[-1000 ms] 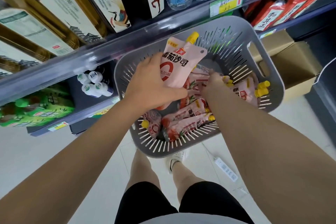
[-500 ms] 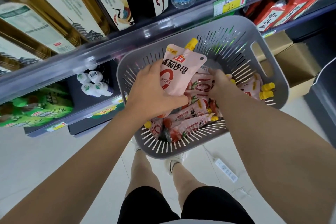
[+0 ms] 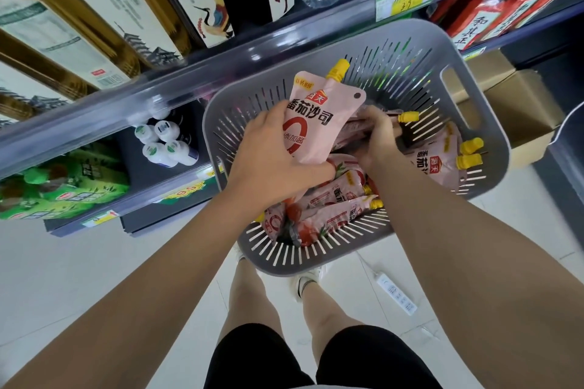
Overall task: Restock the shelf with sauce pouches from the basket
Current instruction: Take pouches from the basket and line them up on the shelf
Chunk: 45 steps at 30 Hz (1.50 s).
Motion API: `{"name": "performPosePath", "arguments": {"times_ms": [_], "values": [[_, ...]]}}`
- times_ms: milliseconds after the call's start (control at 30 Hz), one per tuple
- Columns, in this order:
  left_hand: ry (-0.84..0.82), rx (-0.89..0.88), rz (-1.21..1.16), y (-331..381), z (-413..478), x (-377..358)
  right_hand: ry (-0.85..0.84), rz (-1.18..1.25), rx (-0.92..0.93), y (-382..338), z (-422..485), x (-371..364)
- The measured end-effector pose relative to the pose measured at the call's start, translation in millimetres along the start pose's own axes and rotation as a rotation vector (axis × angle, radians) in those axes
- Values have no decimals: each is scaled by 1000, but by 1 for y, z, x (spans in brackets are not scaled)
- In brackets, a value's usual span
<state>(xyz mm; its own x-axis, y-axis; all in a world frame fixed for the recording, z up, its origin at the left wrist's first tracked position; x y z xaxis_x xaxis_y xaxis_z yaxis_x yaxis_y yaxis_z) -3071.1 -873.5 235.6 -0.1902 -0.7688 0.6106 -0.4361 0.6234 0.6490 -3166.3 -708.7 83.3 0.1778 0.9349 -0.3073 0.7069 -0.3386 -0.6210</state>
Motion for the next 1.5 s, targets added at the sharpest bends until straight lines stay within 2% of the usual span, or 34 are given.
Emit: {"name": "performPosePath", "arguments": {"times_ms": [267,400,600,700,833,1000,1133,1300,1500], "values": [[34,-21,-32,9,3,2,23,-724,246,-16,-17,-13],[82,-37,-135,7,1,6,130,-882,329,-20,-27,-21],[188,-66,-313,-2,-10,18,133,-1240,388,-33,-28,-27],[229,-57,-371,-6,-17,25,221,-1362,500,-58,-40,-21],[254,-69,-407,-9,-26,29,282,-1248,692,-93,-64,-12],[245,-121,-386,1,-40,38,156,-1097,883,-129,-108,-11],[257,-180,-377,7,-62,53,137,-937,973,-146,-151,-17],[350,-242,-330,-4,-119,86,112,-948,1147,-140,-225,-51],[526,-290,-302,-35,-221,147,-9,-893,1229,-106,-318,-116]]}}
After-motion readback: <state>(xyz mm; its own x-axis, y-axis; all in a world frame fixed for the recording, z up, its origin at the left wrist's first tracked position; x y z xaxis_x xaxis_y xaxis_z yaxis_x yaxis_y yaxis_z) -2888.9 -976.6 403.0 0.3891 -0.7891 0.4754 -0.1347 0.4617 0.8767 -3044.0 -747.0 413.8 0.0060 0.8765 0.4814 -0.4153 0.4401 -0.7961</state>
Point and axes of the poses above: each hand's wrist, its own z-axis towards the middle knuckle, its own x-axis out of the back of the hand, y = z × x, the point moved 7 cm from there along z, towards the middle knuckle, and after that the axes turned 11 degrees about -y, right-handed, at the moved point
